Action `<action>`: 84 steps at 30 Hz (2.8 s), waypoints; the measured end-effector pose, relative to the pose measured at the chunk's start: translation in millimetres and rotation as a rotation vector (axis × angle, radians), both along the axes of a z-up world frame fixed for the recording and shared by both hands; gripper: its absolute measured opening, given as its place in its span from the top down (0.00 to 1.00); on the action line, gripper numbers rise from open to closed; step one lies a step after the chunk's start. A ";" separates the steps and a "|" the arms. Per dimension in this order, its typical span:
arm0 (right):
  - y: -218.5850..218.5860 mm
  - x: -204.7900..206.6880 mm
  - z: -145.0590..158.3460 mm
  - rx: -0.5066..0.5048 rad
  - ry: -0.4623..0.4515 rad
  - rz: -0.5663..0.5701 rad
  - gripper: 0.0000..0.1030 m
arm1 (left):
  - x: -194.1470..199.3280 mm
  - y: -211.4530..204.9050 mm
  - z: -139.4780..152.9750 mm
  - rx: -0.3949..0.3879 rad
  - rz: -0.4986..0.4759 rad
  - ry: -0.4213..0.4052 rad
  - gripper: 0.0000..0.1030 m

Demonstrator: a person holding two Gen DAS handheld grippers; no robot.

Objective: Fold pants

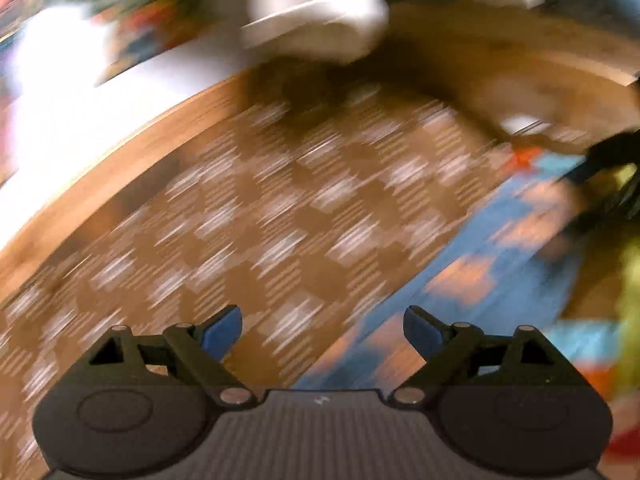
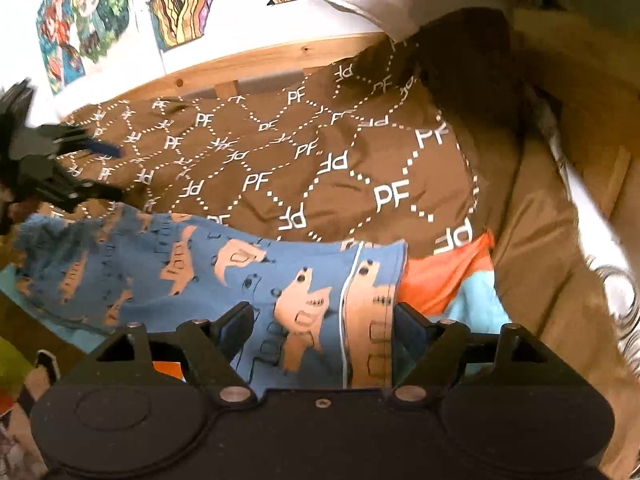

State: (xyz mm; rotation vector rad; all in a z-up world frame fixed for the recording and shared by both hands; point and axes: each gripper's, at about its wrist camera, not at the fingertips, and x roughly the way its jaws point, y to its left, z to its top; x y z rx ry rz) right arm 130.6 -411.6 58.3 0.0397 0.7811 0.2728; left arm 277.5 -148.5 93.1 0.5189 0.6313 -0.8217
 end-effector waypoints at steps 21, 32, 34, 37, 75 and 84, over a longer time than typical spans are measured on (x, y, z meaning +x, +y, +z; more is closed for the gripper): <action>3.9 -19.1 -13.2 -0.032 -0.053 -0.073 0.84 | 14.7 -154.4 -34.8 0.008 -0.022 0.164 0.26; 82.0 -30.1 -17.4 -0.448 -0.161 0.061 0.84 | 22.5 -143.1 2.0 -0.071 0.102 0.537 0.24; 89.0 -30.1 -18.9 -0.487 -0.167 0.070 0.84 | 22.3 -153.0 -1.4 -0.028 0.134 0.528 0.25; 99.2 -33.4 -20.4 -0.539 -0.186 0.087 0.84 | 23.5 -164.0 -7.5 0.021 0.181 0.519 0.28; 339.0 -17.2 -49.1 -0.544 -0.176 0.470 0.86 | 35.2 182.6 -77.6 -0.350 0.352 0.668 0.89; 362.8 -14.9 -64.9 -0.506 -0.189 0.425 0.85 | 29.4 205.7 -83.5 -0.357 0.307 0.622 0.91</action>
